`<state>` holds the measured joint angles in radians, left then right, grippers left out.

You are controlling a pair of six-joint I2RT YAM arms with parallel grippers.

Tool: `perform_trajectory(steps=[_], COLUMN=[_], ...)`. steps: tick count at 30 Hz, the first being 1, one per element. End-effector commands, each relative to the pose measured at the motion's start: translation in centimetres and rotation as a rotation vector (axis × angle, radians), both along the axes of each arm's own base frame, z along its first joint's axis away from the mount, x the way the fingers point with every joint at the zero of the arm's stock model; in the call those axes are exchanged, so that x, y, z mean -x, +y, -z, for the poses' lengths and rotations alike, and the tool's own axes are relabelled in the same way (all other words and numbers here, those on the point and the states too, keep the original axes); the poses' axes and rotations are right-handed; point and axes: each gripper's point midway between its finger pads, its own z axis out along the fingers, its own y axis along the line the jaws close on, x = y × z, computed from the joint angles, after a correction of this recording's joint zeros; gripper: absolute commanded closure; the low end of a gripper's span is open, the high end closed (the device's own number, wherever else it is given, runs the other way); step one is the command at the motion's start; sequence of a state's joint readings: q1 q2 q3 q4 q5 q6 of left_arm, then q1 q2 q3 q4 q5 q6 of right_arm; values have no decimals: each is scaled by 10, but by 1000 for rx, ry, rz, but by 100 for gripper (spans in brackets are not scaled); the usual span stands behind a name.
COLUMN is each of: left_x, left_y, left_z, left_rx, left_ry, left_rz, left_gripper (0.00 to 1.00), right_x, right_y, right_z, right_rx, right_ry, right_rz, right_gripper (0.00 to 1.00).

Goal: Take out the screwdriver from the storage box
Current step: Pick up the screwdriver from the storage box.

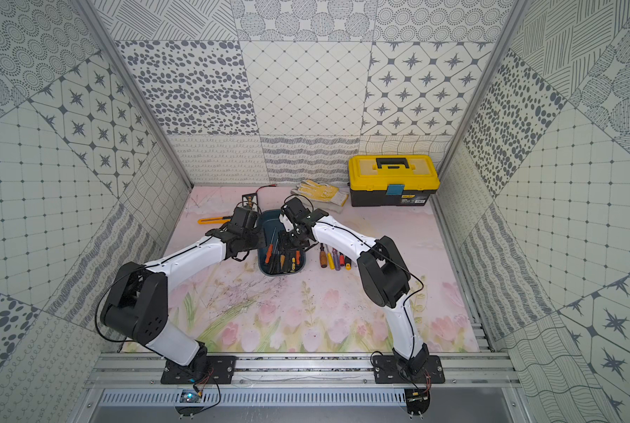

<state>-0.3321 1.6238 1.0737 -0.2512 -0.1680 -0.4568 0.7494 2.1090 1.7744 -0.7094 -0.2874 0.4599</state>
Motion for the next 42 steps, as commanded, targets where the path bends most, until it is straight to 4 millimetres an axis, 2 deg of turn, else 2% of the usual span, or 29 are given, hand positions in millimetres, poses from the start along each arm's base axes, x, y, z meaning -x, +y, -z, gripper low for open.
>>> perform_trajectory(steps=[1, 8, 19, 24, 29, 34, 42], left_x=[-10, -10, -11, -12, -12, -12, -13], left_y=[-6, -6, -6, -7, -7, -7, -7], left_z=[-16, -17, -18, -19, -21, -18, -21], left_rx=[29, 29, 29, 32, 28, 35, 35], left_ry=[-68, -70, -71, -74, -77, -72, -78], left_rz=[18, 19, 22, 25, 25, 22, 20], left_gripper=[100, 100, 100, 100, 100, 100, 100], right_x=[-6, -11, -17, -19, -20, -22, -31], right_y=[8, 9, 14, 5, -7, -8, -20], right_z=[0, 20, 38, 55, 69, 76, 83], right_rx=[-20, 9, 25, 78, 172, 196, 352], right_ry=[1, 29, 54, 63, 70, 65, 4], right_rz=[31, 65, 82, 125, 132, 130, 128], right_gripper=[65, 69, 72, 79, 75, 69, 72])
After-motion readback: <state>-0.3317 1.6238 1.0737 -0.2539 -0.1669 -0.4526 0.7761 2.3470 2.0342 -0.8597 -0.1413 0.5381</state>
